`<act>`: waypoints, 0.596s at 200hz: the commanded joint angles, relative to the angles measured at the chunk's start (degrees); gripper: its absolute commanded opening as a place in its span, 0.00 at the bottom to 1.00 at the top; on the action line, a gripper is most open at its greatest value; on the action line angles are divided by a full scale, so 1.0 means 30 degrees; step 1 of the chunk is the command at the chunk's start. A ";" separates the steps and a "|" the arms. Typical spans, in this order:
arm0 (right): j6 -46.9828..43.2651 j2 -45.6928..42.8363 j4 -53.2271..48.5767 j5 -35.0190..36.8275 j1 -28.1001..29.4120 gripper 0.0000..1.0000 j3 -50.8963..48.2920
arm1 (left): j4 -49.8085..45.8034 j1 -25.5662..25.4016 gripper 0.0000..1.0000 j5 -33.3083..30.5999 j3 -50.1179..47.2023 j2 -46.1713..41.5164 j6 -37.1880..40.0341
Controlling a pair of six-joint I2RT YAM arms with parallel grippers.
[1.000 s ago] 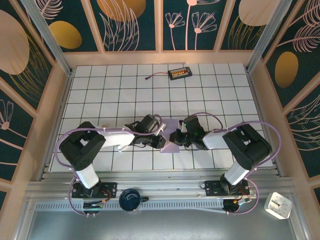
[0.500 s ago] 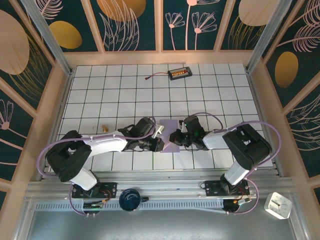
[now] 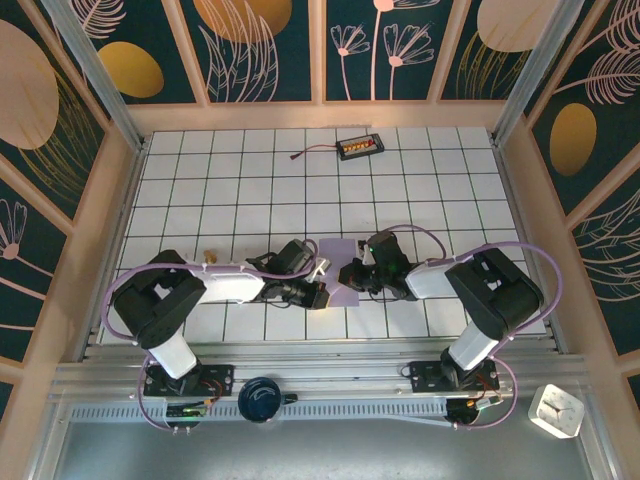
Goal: Fold a paper plane with a square sheet of paper (pick it up from the middle)
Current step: Fold the triangle a second time at the center of the table.
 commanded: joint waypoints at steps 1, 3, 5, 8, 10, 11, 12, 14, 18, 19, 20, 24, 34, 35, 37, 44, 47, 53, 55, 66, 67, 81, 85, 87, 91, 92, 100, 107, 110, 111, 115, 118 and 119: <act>-0.0683 -0.0349 -0.1204 0.0550 -0.0221 0.00 -0.0421 | -0.0147 0.0147 0.02 -0.0460 0.0300 0.0309 0.0214; -0.0667 -0.0371 -0.1207 0.0550 -0.0234 0.00 -0.0410 | -0.0148 0.0155 0.02 -0.0452 0.0299 0.0336 0.0203; -0.0685 -0.0377 -0.1200 0.0550 -0.0245 0.00 -0.0407 | -0.0162 0.0165 0.02 -0.0450 0.0298 0.0336 0.0229; -0.0668 -0.0361 -0.1207 0.0558 -0.0241 0.00 -0.0410 | -0.0175 0.0182 0.02 -0.0449 0.0298 0.0347 0.0246; -0.0692 -0.0360 -0.1208 0.0552 -0.0232 0.00 -0.0407 | -0.0176 0.0215 0.02 -0.0471 0.0291 0.0360 0.0247; -0.0692 -0.0359 -0.1208 0.0551 -0.0226 0.00 -0.0407 | -0.0177 0.0221 0.02 -0.0475 0.0295 0.0363 0.0248; -0.0691 -0.0374 -0.1208 0.0536 -0.0222 0.00 -0.0407 | -0.0177 0.0224 0.02 -0.0477 0.0296 0.0364 0.0233; -0.0713 -0.0385 -0.1208 0.0525 -0.0242 0.00 -0.0414 | -0.0177 0.0226 0.02 -0.0493 0.0276 0.0365 0.0252; -0.0700 -0.0397 -0.1182 0.0521 -0.0243 0.00 -0.0429 | -0.0177 0.0232 0.02 -0.0522 0.0277 0.0367 0.0276; -0.0695 -0.0393 -0.1180 0.0521 -0.0246 0.00 -0.0432 | -0.0177 0.0229 0.02 -0.0529 0.0273 0.0380 0.0276; -0.0693 -0.0391 -0.1180 0.0521 -0.0232 0.00 -0.0434 | -0.0192 0.0242 0.02 -0.0533 0.0286 0.0373 0.0277; -0.0719 -0.0394 -0.1182 0.0499 -0.0248 0.00 -0.0437 | -0.0231 0.0259 0.02 -0.0566 0.0285 0.0380 0.0277; -0.0736 -0.0461 -0.1193 0.0477 -0.0245 0.00 -0.0406 | -0.0265 0.0289 0.02 -0.0596 0.0251 0.0366 0.0299; -0.0743 -0.0454 -0.1201 0.0470 -0.0247 0.00 -0.0406 | -0.0265 0.0302 0.02 -0.0596 0.0245 0.0380 0.0303; -0.0748 -0.0456 -0.1206 0.0464 -0.0248 0.00 -0.0384 | -0.0265 0.0311 0.02 -0.0596 0.0241 0.0383 0.0284; -0.0776 -0.0513 -0.1242 0.0440 -0.0275 0.00 -0.0319 | -0.0265 0.0287 0.02 -0.0593 0.0211 0.0365 0.0321; -0.0804 -0.0569 -0.1238 0.0434 -0.0274 0.00 -0.0300 | -0.0290 0.0285 0.02 -0.0595 0.0214 0.0365 0.0334; -0.0848 -0.0636 -0.1280 0.0404 -0.0256 0.00 -0.0264 | -0.0344 0.0314 0.02 -0.0624 0.0182 0.0373 0.0347; -0.0862 -0.0648 -0.1292 0.0404 -0.0265 0.00 -0.0239 | -0.0351 0.0314 0.02 -0.0625 0.0167 0.0381 0.0339; -0.0939 -0.0838 -0.1396 0.0349 -0.0264 0.00 -0.0093 | -0.0411 0.0324 0.01 -0.0610 0.0097 0.0365 0.0408; -0.0961 -0.0848 -0.1419 0.0347 -0.0256 0.00 -0.0074 | -0.0411 0.0319 0.01 -0.0618 0.0095 0.0365 0.0416; -0.1015 -0.1089 -0.1477 0.0187 -0.0305 0.00 0.0032 | -0.0411 0.0374 0.02 -0.0596 -0.0012 0.0366 0.0453; -0.1015 -0.1159 -0.1472 0.0123 -0.0296 0.00 0.0060 | -0.0397 0.0388 0.02 -0.0596 -0.0049 0.0835 0.0457; -0.1028 -0.1196 -0.1472 0.0077 -0.0297 0.00 0.0076 | -0.0437 0.0399 0.01 -0.0574 -0.0052 0.0900 0.0454; -0.1000 -0.1272 -0.1422 -0.0008 -0.0294 0.00 0.0063 | -0.0440 0.0404 0.01 -0.0567 -0.0062 0.0964 0.0453; -0.0992 -0.1284 -0.1418 -0.0037 -0.0271 0.00 0.0063 | -0.0441 0.0403 0.01 -0.0552 -0.0058 0.0972 0.0453; -0.0886 -0.1424 -0.1295 -0.0270 -0.0265 0.00 0.0062 | -0.0419 0.0454 0.01 -0.0510 -0.0139 0.1007 0.0468; -0.0818 -0.1535 -0.1161 -0.0431 -0.0228 0.00 0.0037 | -0.0411 0.0467 0.01 -0.0479 -0.0152 0.1075 0.0484; -0.0776 -0.1586 -0.1125 -0.0481 -0.0220 0.00 0.0030 | -0.0411 0.0487 0.01 -0.0457 -0.0168 0.1102 0.0497; -0.0763 -0.1603 -0.1108 -0.0507 -0.0234 0.00 0.0031 | -0.0411 0.0474 0.01 -0.0453 -0.0169 0.1114 0.0490; -0.0738 -0.1680 -0.1052 -0.0554 -0.0213 0.00 0.0033 | -0.0411 0.0465 0.01 -0.0435 -0.0170 0.1155 0.0490; -0.0708 -0.1714 -0.1027 -0.0588 -0.0196 0.00 0.0033 | -0.0411 0.0491 0.01 -0.0407 -0.0170 0.1185 0.0483; -0.0685 -0.1711 -0.1000 -0.0605 -0.0193 0.00 0.0033 | -0.0411 0.0490 0.01 -0.0399 -0.0156 0.1200 0.0497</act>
